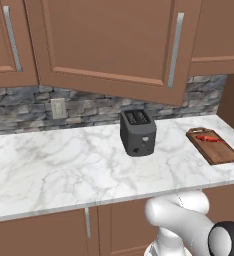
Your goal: Open the cabinet, retrieve the rolling pin, and place it next to the meat on the cutting board to prepare for tenderizing.
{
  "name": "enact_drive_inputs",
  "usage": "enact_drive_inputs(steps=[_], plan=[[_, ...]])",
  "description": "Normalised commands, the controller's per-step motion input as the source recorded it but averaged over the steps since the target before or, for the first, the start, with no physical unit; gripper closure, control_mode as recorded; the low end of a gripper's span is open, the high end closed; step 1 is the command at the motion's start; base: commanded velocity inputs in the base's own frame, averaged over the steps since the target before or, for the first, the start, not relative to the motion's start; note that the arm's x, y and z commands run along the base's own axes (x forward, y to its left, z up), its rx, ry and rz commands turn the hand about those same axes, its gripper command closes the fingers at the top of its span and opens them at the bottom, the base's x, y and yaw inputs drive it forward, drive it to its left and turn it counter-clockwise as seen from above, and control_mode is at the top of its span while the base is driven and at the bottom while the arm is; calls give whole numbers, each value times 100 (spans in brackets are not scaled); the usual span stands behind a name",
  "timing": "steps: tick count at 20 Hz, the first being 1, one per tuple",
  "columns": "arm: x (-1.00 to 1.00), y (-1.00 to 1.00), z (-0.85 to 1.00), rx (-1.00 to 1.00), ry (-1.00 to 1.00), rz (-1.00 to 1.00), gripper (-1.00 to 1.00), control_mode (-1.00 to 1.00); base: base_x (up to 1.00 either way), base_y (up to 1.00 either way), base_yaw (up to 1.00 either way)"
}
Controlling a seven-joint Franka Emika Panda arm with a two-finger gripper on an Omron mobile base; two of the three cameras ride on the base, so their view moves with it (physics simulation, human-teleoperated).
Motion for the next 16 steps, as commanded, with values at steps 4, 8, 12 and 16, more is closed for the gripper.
enact_drive_inputs(steps=[4,8,12,16], plan=[[73,3,-33,22,5,31,-100,-100,0,0,0],[59,3,-35,15,1,29,-100,-100,0,0,0],[45,21,-27,10,0,25,-100,-100,0,0,0],[23,51,-14,4,0,22,-100,-100,0,0,0]])
